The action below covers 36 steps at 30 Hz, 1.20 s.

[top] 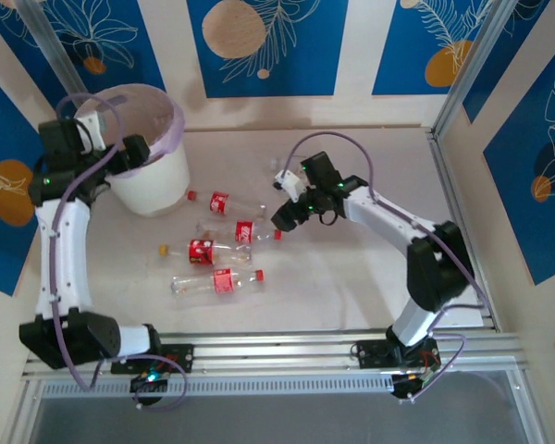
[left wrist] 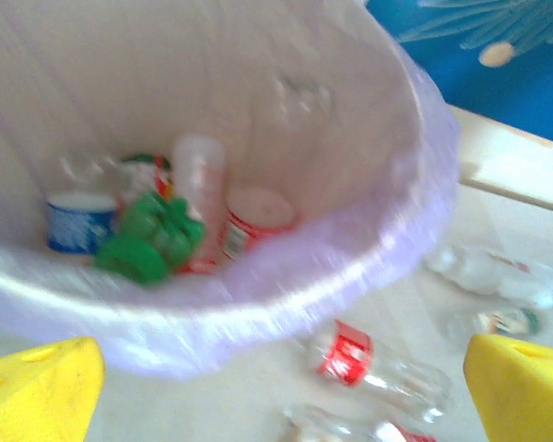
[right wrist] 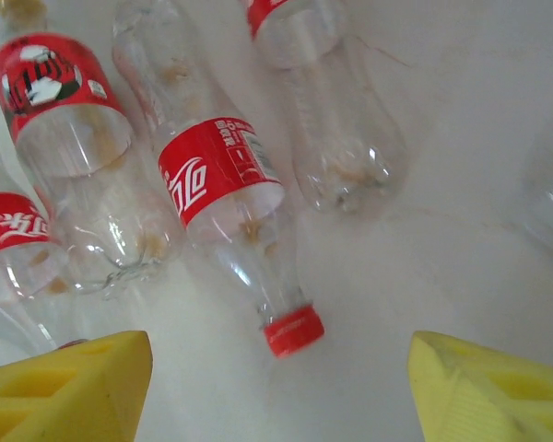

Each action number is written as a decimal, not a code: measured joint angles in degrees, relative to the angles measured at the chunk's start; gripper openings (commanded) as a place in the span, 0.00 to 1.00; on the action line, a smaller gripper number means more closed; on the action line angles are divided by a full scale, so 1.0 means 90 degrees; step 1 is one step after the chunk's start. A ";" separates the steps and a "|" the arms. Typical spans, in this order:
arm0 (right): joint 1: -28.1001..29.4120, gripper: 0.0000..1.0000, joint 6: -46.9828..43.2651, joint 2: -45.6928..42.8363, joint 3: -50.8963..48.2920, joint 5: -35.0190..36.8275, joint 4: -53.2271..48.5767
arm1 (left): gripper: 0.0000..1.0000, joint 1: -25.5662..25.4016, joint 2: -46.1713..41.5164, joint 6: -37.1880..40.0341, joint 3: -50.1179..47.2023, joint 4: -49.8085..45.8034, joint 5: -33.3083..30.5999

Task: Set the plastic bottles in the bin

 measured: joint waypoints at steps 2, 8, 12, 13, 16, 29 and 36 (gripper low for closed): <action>0.0112 0.72 -0.0381 0.0464 0.0391 -0.0068 -0.0073 | 1.00 -0.0168 -0.0398 -0.0194 -0.0653 0.0102 0.0199; 0.0389 0.72 -0.1078 0.1438 0.1054 -0.0158 -0.0301 | 1.00 -0.0930 -0.0979 -0.0680 -0.1814 0.0090 0.0517; 0.0498 0.71 -0.1331 0.1965 0.1251 -0.0175 -0.0432 | 1.00 -0.1205 -0.1188 -0.1134 -0.2288 0.0330 0.0738; 0.0520 0.71 -0.1372 0.2084 0.1280 -0.0177 -0.0457 | 1.00 -0.1256 -0.1260 -0.1253 -0.2438 0.0437 0.0780; 0.0578 0.69 -0.1467 0.2361 0.1307 -0.0175 -0.0503 | 1.00 -0.1331 -0.1324 -0.1506 -0.2708 0.0648 0.0845; 0.0687 0.45 -0.1535 0.2708 0.1379 -0.0151 -0.0425 | 1.00 -0.1554 -0.1076 -0.1943 -0.3082 0.1304 0.0869; 0.0697 0.24 -0.1532 0.2708 0.1336 -0.0155 -0.0350 | 1.00 -0.1569 -0.1071 -0.2016 -0.3133 0.1435 0.0872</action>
